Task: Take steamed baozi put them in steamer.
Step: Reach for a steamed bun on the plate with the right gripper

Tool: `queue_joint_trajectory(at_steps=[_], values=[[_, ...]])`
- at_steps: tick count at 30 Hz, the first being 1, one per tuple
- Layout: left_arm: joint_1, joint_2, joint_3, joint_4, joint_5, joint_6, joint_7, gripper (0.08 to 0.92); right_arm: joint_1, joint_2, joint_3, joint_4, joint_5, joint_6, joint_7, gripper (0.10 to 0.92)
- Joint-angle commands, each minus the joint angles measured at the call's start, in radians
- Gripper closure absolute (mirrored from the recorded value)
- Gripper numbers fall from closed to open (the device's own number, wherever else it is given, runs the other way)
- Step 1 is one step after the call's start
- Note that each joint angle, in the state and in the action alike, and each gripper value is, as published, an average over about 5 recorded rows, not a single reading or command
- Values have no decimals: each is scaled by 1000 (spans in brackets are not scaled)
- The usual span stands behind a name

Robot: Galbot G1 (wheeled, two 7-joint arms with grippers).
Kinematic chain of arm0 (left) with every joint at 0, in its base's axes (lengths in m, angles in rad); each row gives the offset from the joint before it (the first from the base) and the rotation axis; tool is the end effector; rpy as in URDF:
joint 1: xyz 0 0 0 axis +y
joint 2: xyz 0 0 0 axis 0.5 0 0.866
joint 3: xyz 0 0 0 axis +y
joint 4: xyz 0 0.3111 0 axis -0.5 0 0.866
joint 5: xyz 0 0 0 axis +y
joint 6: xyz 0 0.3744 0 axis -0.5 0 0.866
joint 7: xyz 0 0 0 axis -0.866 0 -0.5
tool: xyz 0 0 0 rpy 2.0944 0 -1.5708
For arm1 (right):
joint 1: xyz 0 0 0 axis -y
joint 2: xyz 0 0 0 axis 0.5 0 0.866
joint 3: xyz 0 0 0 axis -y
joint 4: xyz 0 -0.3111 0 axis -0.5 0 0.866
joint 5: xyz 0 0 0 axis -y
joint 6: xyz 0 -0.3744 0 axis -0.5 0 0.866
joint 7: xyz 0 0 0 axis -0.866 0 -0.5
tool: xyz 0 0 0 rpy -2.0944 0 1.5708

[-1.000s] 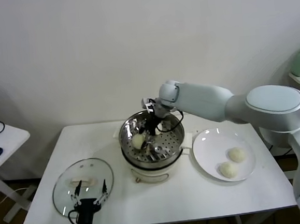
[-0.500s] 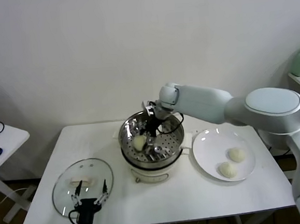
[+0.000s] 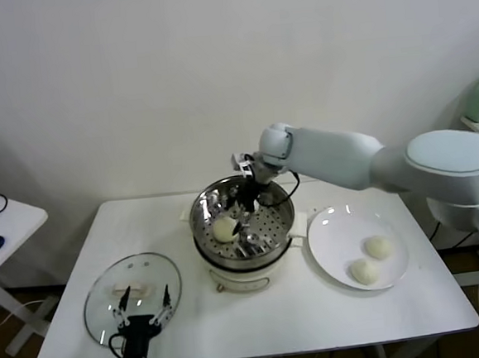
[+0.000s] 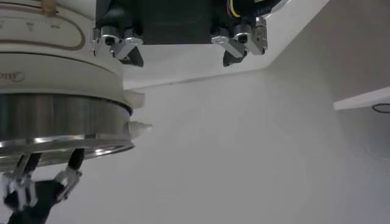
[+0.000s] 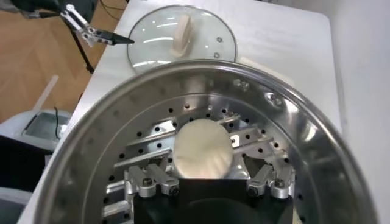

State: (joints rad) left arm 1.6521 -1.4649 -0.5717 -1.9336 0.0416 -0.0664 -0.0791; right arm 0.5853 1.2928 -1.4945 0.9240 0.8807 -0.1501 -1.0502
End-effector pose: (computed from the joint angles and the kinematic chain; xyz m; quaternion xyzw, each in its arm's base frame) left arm 0.1878 0.0356 -0.3431 0.0308 -0.9927 -0.0817 0.0831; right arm 0.5969 0.1118 -0.0926 0.6473 -0.5576 0.4232 0.3018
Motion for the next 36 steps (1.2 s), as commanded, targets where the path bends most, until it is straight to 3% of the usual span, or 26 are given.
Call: queue_joint_trajectory(at_steps=[1, 8, 19, 25, 36], values=[[-3, 4, 1, 1, 0, 1, 2, 177, 203, -183, -61, 130, 13, 31, -54, 203], [-34, 7, -2, 12, -15, 8, 1, 177, 316, -417, -131, 294, -41, 54, -85, 203], [-26, 19, -5, 12, -14, 7, 17, 177, 123, -722, -13, 423, -382, 96, -84, 203], [-4, 18, -13, 5, -11, -1, 30, 177, -81, -804, 102, 415, -540, 130, -89, 203], [26, 14, -23, 23, 6, -30, 46, 177, -324, -821, 263, 385, -643, 133, -78, 203]])
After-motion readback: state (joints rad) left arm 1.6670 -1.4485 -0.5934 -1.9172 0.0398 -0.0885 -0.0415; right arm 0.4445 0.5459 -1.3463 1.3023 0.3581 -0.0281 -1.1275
